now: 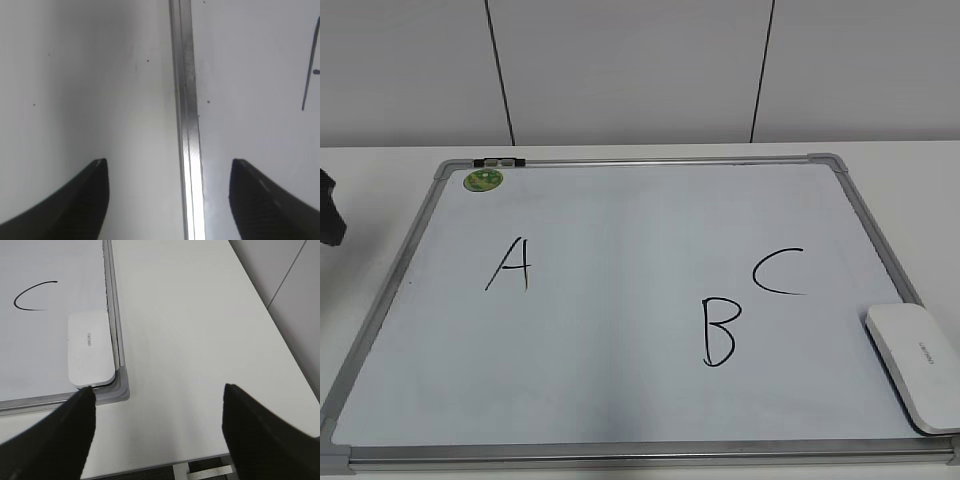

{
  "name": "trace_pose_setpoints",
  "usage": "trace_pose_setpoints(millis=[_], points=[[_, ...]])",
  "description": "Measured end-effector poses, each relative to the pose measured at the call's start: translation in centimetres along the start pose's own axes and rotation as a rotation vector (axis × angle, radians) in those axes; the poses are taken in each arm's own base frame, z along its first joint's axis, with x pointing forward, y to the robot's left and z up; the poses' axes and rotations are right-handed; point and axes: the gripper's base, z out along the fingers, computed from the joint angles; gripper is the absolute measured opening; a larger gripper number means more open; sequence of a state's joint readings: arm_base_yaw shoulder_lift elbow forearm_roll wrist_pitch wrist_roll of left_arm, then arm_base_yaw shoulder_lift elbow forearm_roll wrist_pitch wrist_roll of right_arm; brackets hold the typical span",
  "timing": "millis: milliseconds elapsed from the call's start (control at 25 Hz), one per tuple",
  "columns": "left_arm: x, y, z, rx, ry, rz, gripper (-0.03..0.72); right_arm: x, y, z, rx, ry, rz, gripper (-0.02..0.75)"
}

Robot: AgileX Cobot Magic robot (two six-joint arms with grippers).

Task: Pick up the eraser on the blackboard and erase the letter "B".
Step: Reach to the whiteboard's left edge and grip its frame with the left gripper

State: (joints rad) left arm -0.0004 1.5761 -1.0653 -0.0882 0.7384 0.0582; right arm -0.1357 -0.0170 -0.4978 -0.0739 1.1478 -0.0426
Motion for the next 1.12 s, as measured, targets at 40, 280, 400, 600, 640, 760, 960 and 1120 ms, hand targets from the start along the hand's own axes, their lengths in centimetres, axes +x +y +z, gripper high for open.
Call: trace_pose_setpoints(millis=[40,280,400,600,640,760,960,1120], points=[[-0.5,0.1,0.9,0.000,0.016,-0.001,0.572,0.0,0.0,0.0,0.000,0.000,0.000,0.587],[-3.3,0.0,5.5,0.034,0.119,-0.034,0.458,0.0,0.0,0.0,0.000,0.000,0.000,0.587],[-4.2,0.0,7.6,0.046,0.166,-0.035,0.418,0.0,0.0,0.0,0.000,0.000,0.000,0.587],[-5.6,0.4,10.1,0.053,0.223,-0.031,0.384,0.0,0.0,0.0,0.000,0.000,0.000,0.587],[-6.0,0.4,10.6,0.055,0.230,-0.031,0.379,0.0,0.0,0.0,0.000,0.000,0.000,0.587],[-6.6,0.8,11.7,0.056,0.250,-0.037,0.364,0.0,0.0,0.0,0.000,0.000,0.000,0.587],[-7.1,1.2,13.3,0.072,0.279,-0.037,0.347,0.0,0.0,0.0,0.000,0.000,0.000,0.587],[-6.8,1.1,14.1,0.084,0.298,-0.040,0.346,0.0,0.0,0.0,0.000,0.000,0.000,0.587]])
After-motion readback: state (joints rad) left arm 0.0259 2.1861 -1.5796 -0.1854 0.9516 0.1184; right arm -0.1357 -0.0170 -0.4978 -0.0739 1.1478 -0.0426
